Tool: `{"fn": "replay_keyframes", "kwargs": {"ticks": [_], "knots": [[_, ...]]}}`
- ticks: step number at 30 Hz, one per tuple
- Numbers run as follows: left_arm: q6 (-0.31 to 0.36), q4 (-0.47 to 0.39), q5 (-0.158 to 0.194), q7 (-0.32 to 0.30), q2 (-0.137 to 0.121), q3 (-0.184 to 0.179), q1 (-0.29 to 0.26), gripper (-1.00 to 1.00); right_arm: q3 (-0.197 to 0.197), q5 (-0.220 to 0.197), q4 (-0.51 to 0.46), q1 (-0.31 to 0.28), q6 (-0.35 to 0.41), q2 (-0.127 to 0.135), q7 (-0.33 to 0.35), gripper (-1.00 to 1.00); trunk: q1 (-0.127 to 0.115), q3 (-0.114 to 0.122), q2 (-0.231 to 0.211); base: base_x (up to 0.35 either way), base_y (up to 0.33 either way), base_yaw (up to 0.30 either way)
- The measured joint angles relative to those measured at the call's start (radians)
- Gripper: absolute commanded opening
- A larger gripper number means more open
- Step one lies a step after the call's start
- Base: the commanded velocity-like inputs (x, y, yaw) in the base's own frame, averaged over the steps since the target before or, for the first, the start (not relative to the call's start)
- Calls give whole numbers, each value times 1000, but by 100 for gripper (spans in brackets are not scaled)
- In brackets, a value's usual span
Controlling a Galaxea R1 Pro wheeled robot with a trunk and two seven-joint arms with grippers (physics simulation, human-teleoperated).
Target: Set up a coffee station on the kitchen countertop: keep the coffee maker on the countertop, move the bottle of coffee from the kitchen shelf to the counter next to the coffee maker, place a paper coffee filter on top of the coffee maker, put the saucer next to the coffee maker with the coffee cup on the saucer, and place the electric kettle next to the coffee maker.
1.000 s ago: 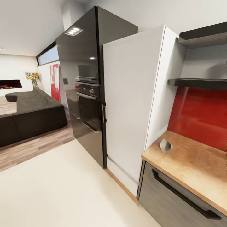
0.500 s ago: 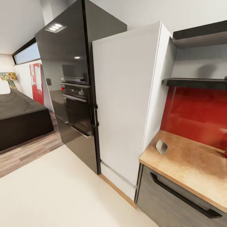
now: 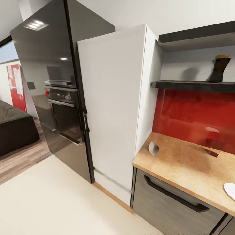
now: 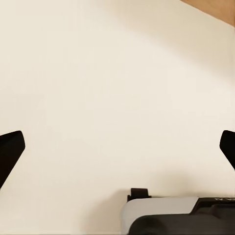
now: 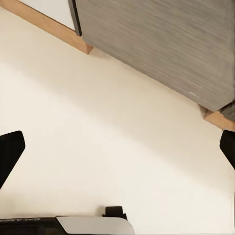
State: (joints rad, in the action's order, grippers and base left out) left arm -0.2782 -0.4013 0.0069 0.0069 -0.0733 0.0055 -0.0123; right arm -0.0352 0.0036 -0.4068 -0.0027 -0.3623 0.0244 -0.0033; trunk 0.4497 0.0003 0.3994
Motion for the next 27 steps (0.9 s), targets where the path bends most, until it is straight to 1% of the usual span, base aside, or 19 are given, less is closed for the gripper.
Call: {"fn": "replay_keyframes", "kwargs": {"ticks": [3,6,10,14,17,20,23,25,26,27], "knots": [[2,0,1,4,-16,5,0,100,1,-1,1,0,0,-1,3,100,0,0,0,0,0,-263],[2,-2,3,5,-19,20,-1,100,6,0,0,0,0,-5,7,100,0,0,0,0,0,-263],[4,-8,4,5,-21,27,-2,100,9,1,-1,0,0,-8,8,100,0,0,0,0,0,-263],[5,-4,4,6,-36,31,-22,100,10,2,-4,0,-1,-9,9,100,0,1,0,0,0,-254],[5,0,4,6,-49,32,-38,100,11,1,-11,0,-1,-13,9,100,0,2,0,0,0,-110],[4,1,4,6,-52,33,-42,100,12,2,-30,0,-1,-18,9,100,0,2,0,0,0,-39],[5,1,4,6,-53,33,-43,100,20,4,-79,0,-1,-28,9,100,0,2,0,0,0,-13],[7,1,4,6,-52,32,-44,100,38,5,-132,0,-1,-46,5,100,0,3,0,0,0,-5],[8,1,5,6,-51,31,-44,100,42,5,-147,0,-1,-50,4,100,0,2,0,0,0,-2],[9,2,3,5,-48,30,-44,100,55,6,-221,-1,-1,-65,1,100,0,3,0,0,0,-1]]}}
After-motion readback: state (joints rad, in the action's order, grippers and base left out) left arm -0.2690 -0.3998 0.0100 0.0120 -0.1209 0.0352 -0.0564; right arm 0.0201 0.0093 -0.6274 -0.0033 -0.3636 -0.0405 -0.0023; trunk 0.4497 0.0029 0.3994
